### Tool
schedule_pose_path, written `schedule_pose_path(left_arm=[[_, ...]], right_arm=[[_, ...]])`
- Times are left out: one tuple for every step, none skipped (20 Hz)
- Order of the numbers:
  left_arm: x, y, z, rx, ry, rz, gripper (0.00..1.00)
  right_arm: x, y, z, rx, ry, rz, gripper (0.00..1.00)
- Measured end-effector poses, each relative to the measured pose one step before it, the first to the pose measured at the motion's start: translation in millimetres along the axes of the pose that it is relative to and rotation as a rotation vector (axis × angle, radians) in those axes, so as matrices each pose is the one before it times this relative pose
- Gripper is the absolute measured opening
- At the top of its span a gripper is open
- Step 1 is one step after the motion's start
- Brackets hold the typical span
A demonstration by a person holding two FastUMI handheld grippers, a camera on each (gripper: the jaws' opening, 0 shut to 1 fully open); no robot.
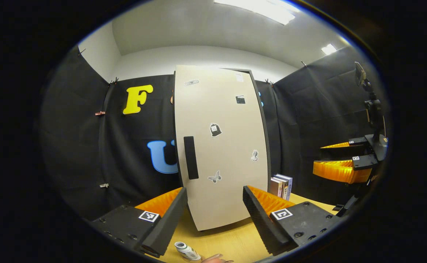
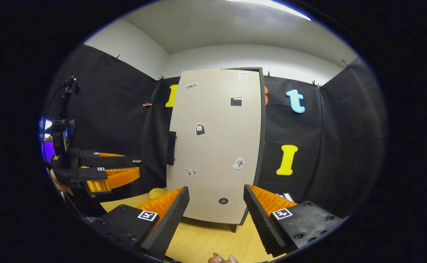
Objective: Open the cabinet door with the right hand, grasp the bottle in the cabinet with the left hand and place it on the coaster, then close the cabinet door with the right hand.
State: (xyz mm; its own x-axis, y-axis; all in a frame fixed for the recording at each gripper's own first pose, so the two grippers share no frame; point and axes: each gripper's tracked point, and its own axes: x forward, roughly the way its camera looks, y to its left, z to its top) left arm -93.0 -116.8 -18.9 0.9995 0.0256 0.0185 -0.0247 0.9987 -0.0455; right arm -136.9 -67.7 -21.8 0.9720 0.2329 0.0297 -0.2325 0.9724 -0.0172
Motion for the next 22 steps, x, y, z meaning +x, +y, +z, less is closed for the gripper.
schedule_pose_path(left_arm=[[1.49, -0.33, -0.82, -0.00054, -0.00165, -0.00408, 0.96], [3.37, 0.08, 0.46, -0.00524, -0.00392, -0.00536, 0.96], [3.46, 0.79, 0.59, -0.00663, -0.00438, -0.00988, 0.96], [3.45, 0.36, -1.11, -0.00420, 0.00625, -0.00871, 0.96], [0.47, 1.44, -0.79, -0.00097, 0.00066, -0.00649, 0.96], [0.09, 0.07, 3.02, -0.00033, -0.01179, -0.00914, 0.96], [-0.25, -0.71, 3.08, 0.00039, -0.00515, -0.00696, 0.96], [-0.51, 0.49, 0.10, 0.00245, 0.00177, 0.00187, 0.95], [-2.84, -0.37, -1.66, 0.00292, -0.00017, -0.00316, 0.96], [0.73, -1.20, -0.76, 0.00135, -0.00161, -0.00637, 0.96], [0.29, 0.32, -1.13, -0.00103, 0.00299, -0.00359, 0.96], [0.14, 2.04, -0.44, -0.00048, 0.00058, -0.00048, 0.96], [0.09, 1.67, 0.03, 0.00113, -0.00082, -0.00036, 0.96], [-0.51, 1.68, 0.93, 0.00130, -0.00223, -0.00199, 0.96], [0.20, 1.12, 0.71, -0.00040, -0.00256, -0.00089, 0.95], [-0.89, 0.16, -0.35, -0.00041, 0.00048, 0.00018, 0.96], [-0.39, 2.12, 0.91, -0.00016, -0.00090, 0.00132, 0.96], [1.37, 1.85, -0.33, -0.00001, -0.00068, 0.00062, 0.96], [0.16, 0.62, 0.33, 0.00014, 0.00037, -0.00051, 0.96], [-0.52, 1.90, -0.17, 0.00069, -0.00002, 0.00311, 0.96], [0.54, 1.19, 0.34, 0.00087, 0.00063, 0.00025, 0.96], [-0.60, -0.32, -0.52, 0.00111, 0.00079, -0.00092, 0.96]], right_arm=[[0.16, 0.29, 1.07, -0.01174, -0.00550, -0.00346, 0.97], [1.57, -0.61, 0.50, -0.01121, -0.00606, -0.00574, 0.97], [4.27, -2.12, -0.76, -0.01420, -0.00905, -0.00938, 0.97], [3.06, -0.04, -0.82, -0.01114, 0.00287, -0.01088, 0.97], [0.48, 1.61, -3.58, -0.00877, 0.00828, -0.00327, 0.97], [0.74, 3.42, -0.80, -0.00770, 0.00360, 0.00261, 0.97], [2.02, -0.06, -0.87, -0.01067, 0.00376, -0.00763, 0.97], [-0.26, -0.59, -0.68, -0.01138, 0.00386, -0.00820, 0.97], [2.47, 1.83, -0.67, -0.00514, 0.00334, -0.00133, 0.97], [1.62, 2.54, -1.14, 0.00213, 0.00453, 0.00258, 0.97], [0.93, 2.11, 0.40, 0.00519, -0.00101, 0.00273, 0.97], [0.43, 1.24, 1.23, 0.00450, -0.00117, 0.00311, 0.98], [1.17, 0.39, 1.20, 0.00282, -0.00059, 0.00132, 0.98], [0.21, 0.15, 0.64, 0.00016, -0.00172, 0.00035, 0.98], [0.36, -0.14, 0.26, -0.00152, 0.00011, -0.00097, 0.97], [0.06, -0.67, 0.11, -0.00171, 0.00177, -0.00236, 0.97], [-0.28, 0.29, -0.10, -0.00031, 0.00206, -0.00176, 0.97], [-0.22, 0.85, 0.13, 0.00107, 0.00081, -0.00059, 0.97], [1.26, 0.65, 0.34, 0.00189, 0.00086, -0.00077, 0.97], [0.09, 0.64, 0.14, 0.00108, 0.00121, -0.00105, 0.97], [0.03, 0.01, -0.02, -0.00025, 0.00207, -0.00239, 0.97], [0.22, 0.17, 0.10, -0.00069, 0.00156, -0.00362, 0.97]])
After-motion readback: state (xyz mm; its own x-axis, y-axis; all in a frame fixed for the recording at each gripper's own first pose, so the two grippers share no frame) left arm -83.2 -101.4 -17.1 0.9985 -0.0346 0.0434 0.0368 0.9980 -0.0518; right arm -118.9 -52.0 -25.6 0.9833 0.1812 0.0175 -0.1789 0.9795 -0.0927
